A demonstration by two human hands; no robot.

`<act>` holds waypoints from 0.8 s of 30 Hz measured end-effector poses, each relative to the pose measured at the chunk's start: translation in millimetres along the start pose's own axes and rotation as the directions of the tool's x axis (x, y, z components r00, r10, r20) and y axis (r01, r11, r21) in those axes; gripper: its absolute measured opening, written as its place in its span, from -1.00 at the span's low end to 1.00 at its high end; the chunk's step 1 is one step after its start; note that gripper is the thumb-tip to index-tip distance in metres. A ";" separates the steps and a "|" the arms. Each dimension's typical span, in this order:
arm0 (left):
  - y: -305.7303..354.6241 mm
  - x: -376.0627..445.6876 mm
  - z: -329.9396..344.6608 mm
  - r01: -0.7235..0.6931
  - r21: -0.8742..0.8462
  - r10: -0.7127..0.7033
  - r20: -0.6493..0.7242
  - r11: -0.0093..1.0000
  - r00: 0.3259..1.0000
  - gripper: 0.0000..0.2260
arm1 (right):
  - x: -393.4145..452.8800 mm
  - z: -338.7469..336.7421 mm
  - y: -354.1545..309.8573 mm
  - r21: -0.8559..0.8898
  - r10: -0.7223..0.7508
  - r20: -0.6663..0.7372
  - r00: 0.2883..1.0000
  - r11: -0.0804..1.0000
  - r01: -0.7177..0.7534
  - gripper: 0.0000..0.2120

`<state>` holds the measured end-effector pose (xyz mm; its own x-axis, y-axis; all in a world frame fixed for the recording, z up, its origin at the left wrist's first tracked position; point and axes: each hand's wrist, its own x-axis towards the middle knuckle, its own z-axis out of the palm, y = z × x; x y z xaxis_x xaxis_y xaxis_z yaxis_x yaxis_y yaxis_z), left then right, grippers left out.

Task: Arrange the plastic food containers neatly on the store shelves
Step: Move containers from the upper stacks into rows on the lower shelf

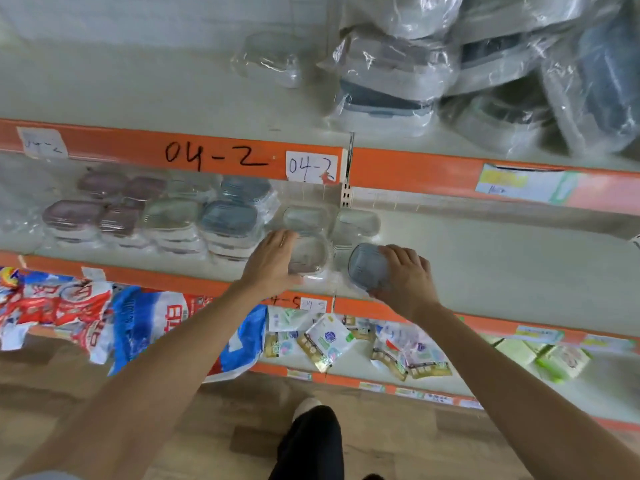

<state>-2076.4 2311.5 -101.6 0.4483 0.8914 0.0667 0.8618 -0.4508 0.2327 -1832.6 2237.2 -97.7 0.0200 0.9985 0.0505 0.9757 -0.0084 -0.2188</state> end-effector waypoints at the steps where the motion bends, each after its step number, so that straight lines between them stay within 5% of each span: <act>1: -5.0 14.2 6.2 0.003 -0.017 -0.004 -0.029 1.000 1.000 -0.33 | 14.8 7.9 2.6 -0.001 -0.002 -0.037 0.999 1.000 0.002 -0.27; 12: -48.1 135.9 71.4 -0.043 -0.014 0.039 -0.248 0.999 0.968 -0.32 | 150.3 74.8 40.0 0.002 -0.056 -0.256 0.965 0.998 0.058 -0.25; 16: -58.0 146.1 90.5 -0.111 0.017 0.112 -0.135 0.994 0.984 -0.37 | 168.4 93.0 46.4 -0.051 -0.182 -0.097 0.978 0.983 0.178 -0.45; 24: -56.8 137.9 107.7 -0.056 0.307 0.130 -0.224 0.950 0.966 -0.46 | 160.5 121.2 34.5 -0.146 -0.145 -0.293 0.945 0.984 0.106 -0.62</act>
<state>-2038.0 2455.0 -210.1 0.4916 0.8130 0.3121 0.8663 -0.4930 -0.0802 -1822.1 2403.7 -215.2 -0.0591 0.9292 0.3649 0.9937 0.0898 -0.0676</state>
